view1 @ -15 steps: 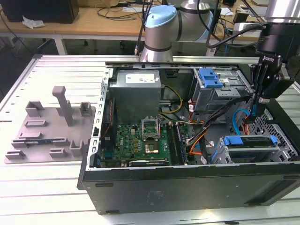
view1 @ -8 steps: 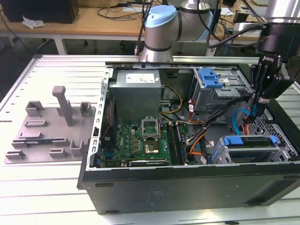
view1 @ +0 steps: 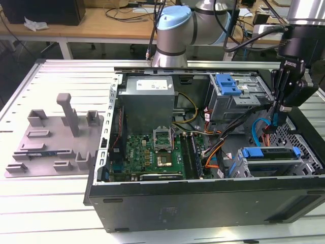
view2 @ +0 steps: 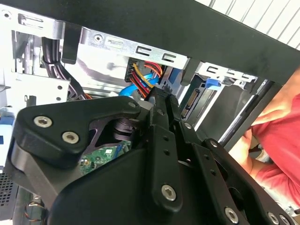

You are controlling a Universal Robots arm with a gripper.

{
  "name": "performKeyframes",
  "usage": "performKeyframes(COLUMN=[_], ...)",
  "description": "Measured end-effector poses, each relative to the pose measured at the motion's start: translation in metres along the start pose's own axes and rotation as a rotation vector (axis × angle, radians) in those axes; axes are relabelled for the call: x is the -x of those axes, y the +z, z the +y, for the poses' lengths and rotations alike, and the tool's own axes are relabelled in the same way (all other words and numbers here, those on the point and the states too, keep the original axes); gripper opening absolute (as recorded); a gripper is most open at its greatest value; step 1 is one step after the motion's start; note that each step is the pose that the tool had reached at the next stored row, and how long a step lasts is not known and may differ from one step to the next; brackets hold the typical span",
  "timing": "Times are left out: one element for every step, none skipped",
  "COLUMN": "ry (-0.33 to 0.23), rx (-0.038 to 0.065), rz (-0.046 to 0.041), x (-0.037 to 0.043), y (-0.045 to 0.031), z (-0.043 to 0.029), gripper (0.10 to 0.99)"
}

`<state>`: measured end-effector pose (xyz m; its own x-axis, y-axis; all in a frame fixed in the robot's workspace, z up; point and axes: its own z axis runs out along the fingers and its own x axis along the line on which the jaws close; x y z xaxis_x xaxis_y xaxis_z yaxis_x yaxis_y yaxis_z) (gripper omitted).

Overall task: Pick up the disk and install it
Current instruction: 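Insert the first disk wire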

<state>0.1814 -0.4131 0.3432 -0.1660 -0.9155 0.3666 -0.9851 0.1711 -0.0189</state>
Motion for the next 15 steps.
performKeyframes(ry=[-0.001,-0.002,-0.003,-0.004,-0.005,-0.010,-0.018,-0.023,-0.027,-0.029,-0.034,-0.037,-0.040,-0.046,-0.052], rx=[0.000,-0.001,-0.001,-0.002,-0.003,-0.004,-0.007,-0.008,-0.009,-0.010,-0.010,-0.011,-0.012,-0.013,-0.014], rz=[-0.0042,-0.0124,-0.0168,-0.0210,-0.0264,-0.0299,-0.0340,-0.0389,-0.0422,-0.0446,-0.0489,-0.0522,-0.0562,-0.0641,-0.0718], x=[-0.0005,-0.0013,-0.0020,-0.0027,-0.0043,-0.0069,-0.0092,-0.0107,-0.0115,-0.0122,-0.0133,-0.0140,-0.0147,-0.0158,-0.0165], y=[-0.0002,-0.0007,-0.0011,-0.0016,-0.0021,-0.0017,-0.0009,-0.0004,0.0000,0.0002,0.0006,0.0008,0.0011,0.0014,0.0015], z=[0.0003,0.0007,0.0009,0.0011,0.0012,0.0016,0.0023,0.0027,0.0030,0.0033,0.0037,0.0039,0.0042,0.0046,0.0048], gripper=[0.165,0.165,0.165,0.165,0.165,0.165,0.165,0.165,0.165,0.165,0.165,0.165,0.165,0.165,0.165])
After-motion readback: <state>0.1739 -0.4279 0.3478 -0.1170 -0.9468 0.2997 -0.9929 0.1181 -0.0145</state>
